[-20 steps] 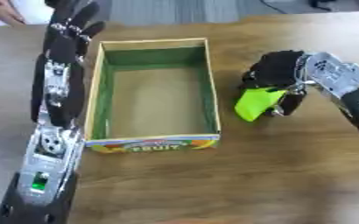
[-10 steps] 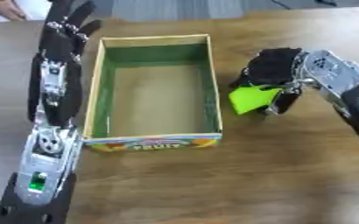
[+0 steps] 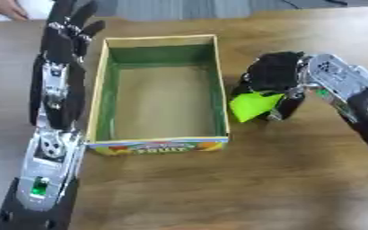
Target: Pick up objects on the table and place them in the box.
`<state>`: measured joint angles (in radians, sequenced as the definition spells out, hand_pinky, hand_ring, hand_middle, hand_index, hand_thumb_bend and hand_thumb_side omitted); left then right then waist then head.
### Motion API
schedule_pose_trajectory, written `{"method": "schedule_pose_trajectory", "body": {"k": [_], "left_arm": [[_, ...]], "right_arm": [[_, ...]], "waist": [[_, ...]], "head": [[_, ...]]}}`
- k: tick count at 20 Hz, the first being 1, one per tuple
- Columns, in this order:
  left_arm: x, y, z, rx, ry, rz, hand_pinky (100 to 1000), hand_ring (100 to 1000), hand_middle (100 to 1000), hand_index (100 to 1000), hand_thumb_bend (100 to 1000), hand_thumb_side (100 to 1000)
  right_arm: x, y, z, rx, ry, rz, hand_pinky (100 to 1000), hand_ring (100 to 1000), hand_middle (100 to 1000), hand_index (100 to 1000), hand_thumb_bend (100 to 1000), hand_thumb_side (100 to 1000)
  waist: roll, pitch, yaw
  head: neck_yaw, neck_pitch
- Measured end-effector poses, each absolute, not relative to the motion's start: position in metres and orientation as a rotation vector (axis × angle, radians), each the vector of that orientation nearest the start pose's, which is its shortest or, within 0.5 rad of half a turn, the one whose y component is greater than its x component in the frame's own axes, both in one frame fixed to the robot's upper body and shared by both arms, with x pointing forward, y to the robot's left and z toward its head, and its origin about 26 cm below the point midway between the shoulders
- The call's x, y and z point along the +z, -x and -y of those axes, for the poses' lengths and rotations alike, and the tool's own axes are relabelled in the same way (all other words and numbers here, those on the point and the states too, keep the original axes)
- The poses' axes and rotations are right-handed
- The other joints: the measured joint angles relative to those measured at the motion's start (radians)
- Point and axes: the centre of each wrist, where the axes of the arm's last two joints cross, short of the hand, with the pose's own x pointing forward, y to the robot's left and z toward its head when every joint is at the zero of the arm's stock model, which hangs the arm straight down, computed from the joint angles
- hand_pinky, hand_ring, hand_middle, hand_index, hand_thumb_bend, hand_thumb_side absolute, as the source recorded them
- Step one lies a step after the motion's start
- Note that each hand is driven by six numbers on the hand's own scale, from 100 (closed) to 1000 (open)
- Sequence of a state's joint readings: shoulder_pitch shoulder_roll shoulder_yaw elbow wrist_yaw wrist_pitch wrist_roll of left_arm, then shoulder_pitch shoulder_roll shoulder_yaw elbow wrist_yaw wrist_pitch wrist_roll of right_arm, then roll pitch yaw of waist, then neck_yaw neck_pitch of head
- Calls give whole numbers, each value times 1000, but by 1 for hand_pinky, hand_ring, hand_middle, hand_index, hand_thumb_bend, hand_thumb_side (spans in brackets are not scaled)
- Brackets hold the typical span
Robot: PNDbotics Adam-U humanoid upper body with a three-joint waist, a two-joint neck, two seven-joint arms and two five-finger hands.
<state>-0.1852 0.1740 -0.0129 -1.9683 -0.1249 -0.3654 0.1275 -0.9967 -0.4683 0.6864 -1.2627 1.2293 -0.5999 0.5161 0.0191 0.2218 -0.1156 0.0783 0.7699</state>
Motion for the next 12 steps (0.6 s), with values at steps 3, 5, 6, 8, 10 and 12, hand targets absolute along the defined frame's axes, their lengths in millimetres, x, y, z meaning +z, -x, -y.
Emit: {"method": "schedule_pose_trajectory", "body": {"k": [3, 5, 6, 8, 10, 12], "left_arm": [[149, -292, -245, -188, -197, 2520, 853, 938, 964, 1000, 100, 1000], [148, -291, -246, -188, -199, 2516, 853, 938, 963, 1000, 100, 1000], [147, -291, -246, -189, -201, 2512, 853, 938, 963, 1000, 100, 1000], [147, -290, -247, -193, -205, 2510, 853, 938, 962, 1000, 100, 1000], [146, -290, -250, -199, -216, 2506, 853, 938, 962, 1000, 100, 1000], [146, -289, -252, -207, -226, 2501, 853, 938, 962, 1000, 100, 1000]], "right_arm": [[225, -423, 136, -2649, -1011, -1125, 100, 195, 259, 334, 201, 396], [248, -418, 134, -2612, -1054, -1136, 100, 203, 265, 331, 223, 388], [260, -415, 133, -2591, -1079, -1141, 100, 200, 263, 332, 215, 393], [278, -410, 132, -2559, -1117, -1141, 100, 211, 271, 329, 245, 380], [291, -407, 134, -2536, -1159, -1125, 100, 212, 272, 329, 248, 378], [299, -405, 137, -2523, -1195, -1108, 100, 223, 279, 328, 266, 368]], "waist": [[-4, -2, -8], [-13, -8, -16], [-17, -13, -19], [-25, -20, -24], [-30, -24, -29], [-35, -28, -32]], "head": [[0, 0], [1, 0], [1, 0], [2, 0], [2, 0], [3, 0]]}}
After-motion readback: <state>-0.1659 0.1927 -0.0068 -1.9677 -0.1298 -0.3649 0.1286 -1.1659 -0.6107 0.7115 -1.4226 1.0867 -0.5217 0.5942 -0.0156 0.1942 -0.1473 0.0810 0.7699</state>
